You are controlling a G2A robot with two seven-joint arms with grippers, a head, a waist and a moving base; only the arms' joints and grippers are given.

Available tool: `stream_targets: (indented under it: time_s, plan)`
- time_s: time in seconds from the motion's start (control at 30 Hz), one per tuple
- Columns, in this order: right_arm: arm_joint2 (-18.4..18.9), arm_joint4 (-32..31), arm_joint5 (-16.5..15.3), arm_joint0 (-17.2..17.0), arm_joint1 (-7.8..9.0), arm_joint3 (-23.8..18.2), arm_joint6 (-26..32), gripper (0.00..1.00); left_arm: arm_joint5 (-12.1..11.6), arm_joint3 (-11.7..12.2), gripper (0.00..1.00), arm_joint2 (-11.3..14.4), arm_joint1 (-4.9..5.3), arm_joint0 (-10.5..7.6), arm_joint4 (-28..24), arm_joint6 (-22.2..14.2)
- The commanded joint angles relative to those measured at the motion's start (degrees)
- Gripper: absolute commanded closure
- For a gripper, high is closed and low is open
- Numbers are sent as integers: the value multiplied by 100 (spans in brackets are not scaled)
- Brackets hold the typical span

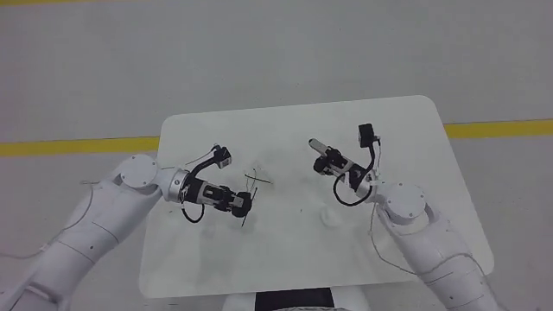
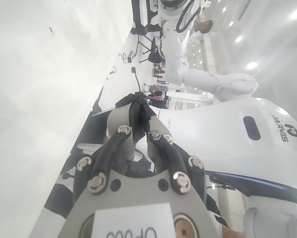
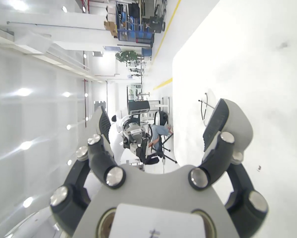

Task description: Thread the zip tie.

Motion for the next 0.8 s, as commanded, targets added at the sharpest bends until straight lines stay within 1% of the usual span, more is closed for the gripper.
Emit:
stream_targets:
  time_s: [0.0, 0.07, 0.1, 0.27, 0.33, 0.37, 0.4, 0.5, 0.53, 0.6, 0.67, 0.7, 0.77]
  plan:
    - [-210, -9, 37, 179, -40, 148, 64, 0, 0, -7, 100, 105, 18, -34, -20, 0]
    - [-361, 41, -55, 292, -68, 203, 235, 0, 0, -25, 100, 218, 27, -66, -69, 0]
    - [-352, 75, -99, 308, -74, 208, 187, 0, 0, -50, 100, 255, 36, -125, 37, 0]
    - [-352, 75, -99, 308, -74, 208, 187, 0, 0, -50, 100, 255, 36, -125, 37, 0]
    - [-354, 101, -115, 300, -76, 202, 176, 0, 38, -54, 100, 270, 25, -75, 5, 148]
    - [-382, 200, -171, 272, -84, 211, 222, 0, 12, -59, 100, 282, 13, -65, -8, 165]
    - [-430, 240, -171, 285, -86, 247, 398, 0, 0, -54, 100, 288, 1, -66, -40, 143]
    - [-531, 549, -254, 402, -110, 412, 802, 0, 0, 37, 100, 274, -64, -115, -243, 9]
    - [-561, 549, -284, 466, -117, 479, 876, 0, 0, 83, 100, 272, -89, -140, -280, 0]
    - [-698, 556, -295, 593, -138, 617, 1108, 0, 0, 182, 100, 295, -152, -205, -332, 0]
    - [-792, 651, -336, 692, -165, 743, 1223, 0, 0, 282, 100, 337, -217, -270, -371, 0]
    - [-856, 680, -325, 762, -182, 817, 1290, 0, 0, 332, 100, 369, -266, -306, -420, 0]
    - [-938, 748, -349, 832, -206, 879, 1359, 0, 0, 442, 100, 425, -336, -370, -432, 0]
